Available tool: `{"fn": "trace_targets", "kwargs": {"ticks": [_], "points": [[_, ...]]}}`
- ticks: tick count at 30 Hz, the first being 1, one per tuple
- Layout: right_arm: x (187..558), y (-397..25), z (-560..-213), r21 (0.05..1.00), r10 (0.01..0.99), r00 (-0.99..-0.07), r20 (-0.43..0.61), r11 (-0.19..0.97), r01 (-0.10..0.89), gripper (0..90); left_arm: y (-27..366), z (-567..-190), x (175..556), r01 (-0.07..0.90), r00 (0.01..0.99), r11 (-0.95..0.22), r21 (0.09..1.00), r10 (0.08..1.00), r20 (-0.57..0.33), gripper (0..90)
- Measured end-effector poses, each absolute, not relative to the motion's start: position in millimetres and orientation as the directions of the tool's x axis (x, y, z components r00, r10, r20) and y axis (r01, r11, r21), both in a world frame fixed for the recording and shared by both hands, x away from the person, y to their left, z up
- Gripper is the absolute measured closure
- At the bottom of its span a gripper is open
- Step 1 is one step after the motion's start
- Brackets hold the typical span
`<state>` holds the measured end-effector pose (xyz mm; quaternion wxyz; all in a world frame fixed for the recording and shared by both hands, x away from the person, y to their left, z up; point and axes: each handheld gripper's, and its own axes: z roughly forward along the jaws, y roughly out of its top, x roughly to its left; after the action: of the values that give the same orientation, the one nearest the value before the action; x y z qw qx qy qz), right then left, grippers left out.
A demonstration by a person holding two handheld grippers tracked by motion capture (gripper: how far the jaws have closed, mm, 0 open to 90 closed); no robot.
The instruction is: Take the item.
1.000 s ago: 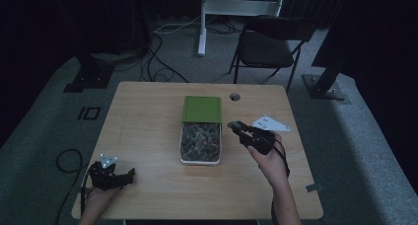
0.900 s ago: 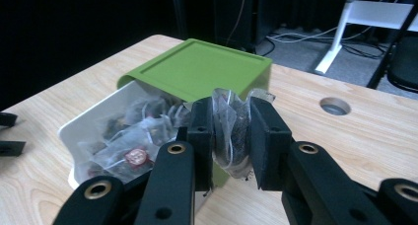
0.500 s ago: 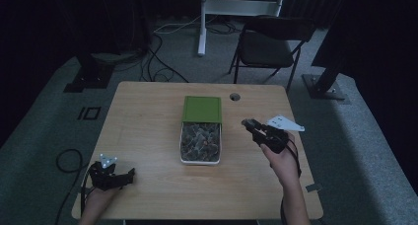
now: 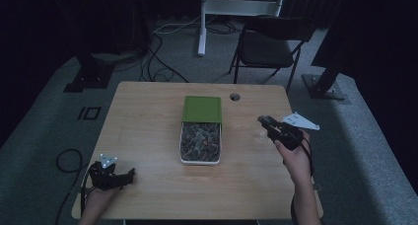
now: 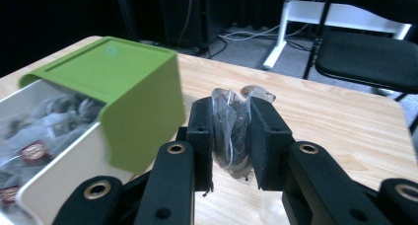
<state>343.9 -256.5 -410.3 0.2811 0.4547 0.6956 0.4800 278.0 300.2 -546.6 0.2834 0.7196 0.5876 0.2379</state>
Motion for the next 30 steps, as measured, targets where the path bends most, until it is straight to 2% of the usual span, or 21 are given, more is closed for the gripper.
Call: {"fn": "trace_targets", "kwargs": {"ticks": [21, 30], "points": [[377, -286, -420, 0.911, 0.943, -0.325, 0.068, 0.074, 0.406, 73.0, 300, -547, 278, 0.711, 0.197, -0.149, 0.687, 0.980, 0.010, 1.9], [385, -289, -419, 0.905, 0.947, -0.314, 0.060, 0.081, 0.417, 72.9, 300, -547, 278, 0.711, 0.196, -0.149, 0.687, 0.980, 0.009, 1.9]]}}
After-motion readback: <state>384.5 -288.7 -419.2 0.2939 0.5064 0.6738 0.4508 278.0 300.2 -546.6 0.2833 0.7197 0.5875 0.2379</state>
